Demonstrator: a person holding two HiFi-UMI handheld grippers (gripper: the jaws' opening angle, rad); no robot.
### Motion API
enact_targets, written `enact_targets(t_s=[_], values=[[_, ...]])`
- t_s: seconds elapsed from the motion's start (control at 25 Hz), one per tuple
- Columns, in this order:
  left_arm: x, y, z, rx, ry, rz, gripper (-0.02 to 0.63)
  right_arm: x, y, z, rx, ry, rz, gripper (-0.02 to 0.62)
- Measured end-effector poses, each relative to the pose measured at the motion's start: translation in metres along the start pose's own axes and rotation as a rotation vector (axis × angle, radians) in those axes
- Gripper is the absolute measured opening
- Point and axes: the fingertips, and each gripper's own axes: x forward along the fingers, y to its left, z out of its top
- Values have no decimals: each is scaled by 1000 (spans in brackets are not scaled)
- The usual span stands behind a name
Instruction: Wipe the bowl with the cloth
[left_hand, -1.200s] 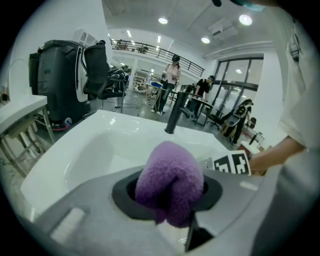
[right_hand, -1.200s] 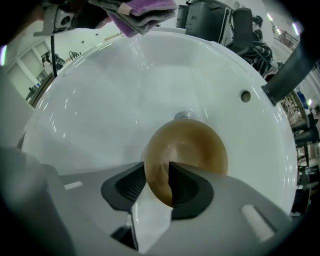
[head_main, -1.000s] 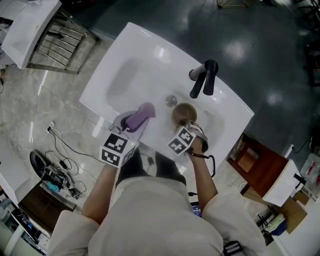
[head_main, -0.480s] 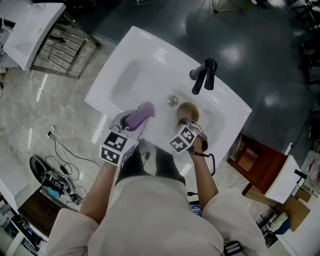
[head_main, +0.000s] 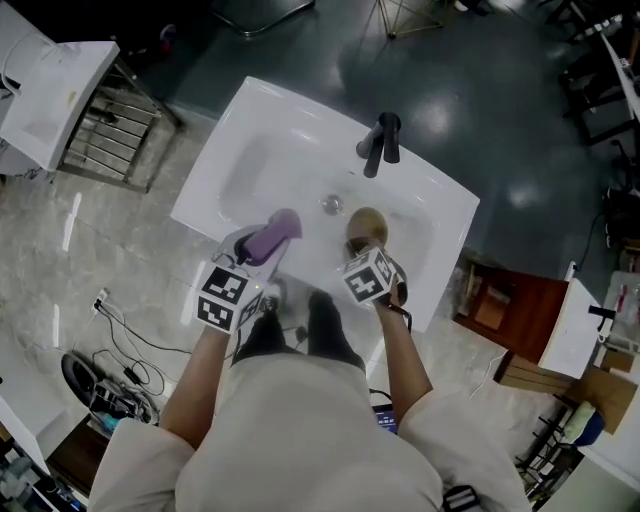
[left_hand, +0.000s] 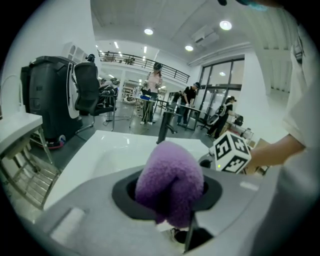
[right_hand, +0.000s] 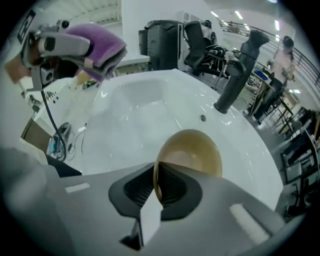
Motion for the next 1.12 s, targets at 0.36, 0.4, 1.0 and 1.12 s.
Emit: enact_targets(t_s=[0.36, 0.4, 1.0, 1.12], values=[[-41, -39, 27, 53, -90, -106, 127, -94, 15, 29, 240, -253, -26, 14], [-46, -44, 31, 61, -102, -119, 127, -106, 17, 32, 262, -285, -29, 14], [-117, -108, 66, 136, -254, -288, 127, -253, 75, 29, 495, -654, -14, 14], [-128, -123, 74, 113, -278, -350, 127, -276, 83, 25, 530, -710, -7, 14]])
